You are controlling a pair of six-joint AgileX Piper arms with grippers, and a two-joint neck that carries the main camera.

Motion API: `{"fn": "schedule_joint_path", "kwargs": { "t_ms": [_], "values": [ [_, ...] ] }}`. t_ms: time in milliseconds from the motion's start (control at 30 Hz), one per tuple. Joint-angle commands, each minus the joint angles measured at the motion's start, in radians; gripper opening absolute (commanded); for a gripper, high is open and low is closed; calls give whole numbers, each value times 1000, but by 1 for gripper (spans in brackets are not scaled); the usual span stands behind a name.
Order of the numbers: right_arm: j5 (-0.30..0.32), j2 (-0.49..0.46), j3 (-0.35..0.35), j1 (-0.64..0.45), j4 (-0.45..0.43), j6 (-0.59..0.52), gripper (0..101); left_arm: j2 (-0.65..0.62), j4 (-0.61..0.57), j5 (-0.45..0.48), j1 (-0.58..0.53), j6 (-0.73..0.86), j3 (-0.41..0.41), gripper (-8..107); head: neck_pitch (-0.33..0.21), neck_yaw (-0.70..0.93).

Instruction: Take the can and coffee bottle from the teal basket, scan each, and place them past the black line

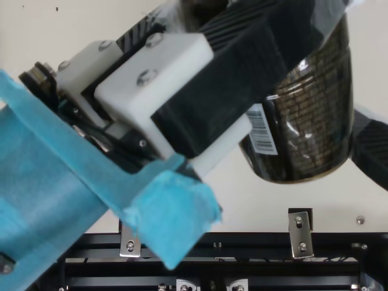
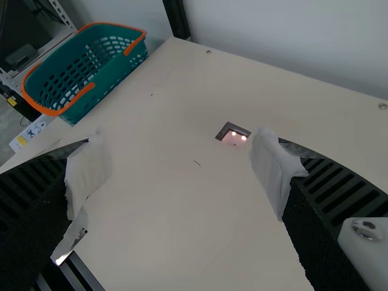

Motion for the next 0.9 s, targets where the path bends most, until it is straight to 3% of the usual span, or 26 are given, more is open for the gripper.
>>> {"fn": "schedule_joint_path", "kwargs": {
  "t_ms": [0, 567, 700, 867],
  "values": [
    [0, 0, 0, 0, 0, 0, 101, 0, 0, 0, 0, 0, 0, 10, -27, -14],
    [0, 0, 0, 0, 1, 0, 101, 0, 0, 2, 0, 0, 0, 10, -27, -14],
    [0, 0, 0, 0, 1, 0, 101, -3, -48, -10, 30, 46, 10, 10, -27, -14],
    [0, 0, 0, 0, 1, 0, 101, -19, -203, -67, 101, 131, 84, 10, -27, -14]
  ]
}}
